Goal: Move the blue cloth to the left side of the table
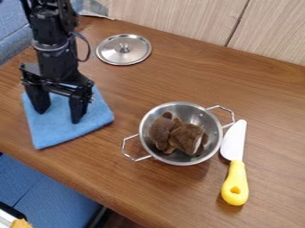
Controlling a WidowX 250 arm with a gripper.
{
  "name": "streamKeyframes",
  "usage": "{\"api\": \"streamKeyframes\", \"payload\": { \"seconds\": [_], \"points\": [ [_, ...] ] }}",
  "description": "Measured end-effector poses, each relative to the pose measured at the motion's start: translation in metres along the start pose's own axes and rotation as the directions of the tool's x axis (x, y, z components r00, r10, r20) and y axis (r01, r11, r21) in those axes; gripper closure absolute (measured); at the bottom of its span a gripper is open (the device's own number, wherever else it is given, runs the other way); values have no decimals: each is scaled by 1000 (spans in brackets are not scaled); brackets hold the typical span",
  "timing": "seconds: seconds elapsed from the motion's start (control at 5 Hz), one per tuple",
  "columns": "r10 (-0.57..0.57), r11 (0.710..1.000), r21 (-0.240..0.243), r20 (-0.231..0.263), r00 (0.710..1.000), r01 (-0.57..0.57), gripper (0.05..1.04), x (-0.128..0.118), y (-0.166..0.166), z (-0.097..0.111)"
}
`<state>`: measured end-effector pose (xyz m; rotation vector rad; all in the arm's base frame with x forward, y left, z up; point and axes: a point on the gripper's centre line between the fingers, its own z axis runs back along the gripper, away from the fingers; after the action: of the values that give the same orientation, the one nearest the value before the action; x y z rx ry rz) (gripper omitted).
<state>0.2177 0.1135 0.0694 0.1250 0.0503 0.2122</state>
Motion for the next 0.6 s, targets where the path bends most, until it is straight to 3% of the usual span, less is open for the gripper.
{"api": "streamKeyframes", "payload": {
  "seconds": [0.6],
  "points": [
    [-14, 1000, -25, 166, 986, 18, 83, 17, 0, 44]
  ]
}}
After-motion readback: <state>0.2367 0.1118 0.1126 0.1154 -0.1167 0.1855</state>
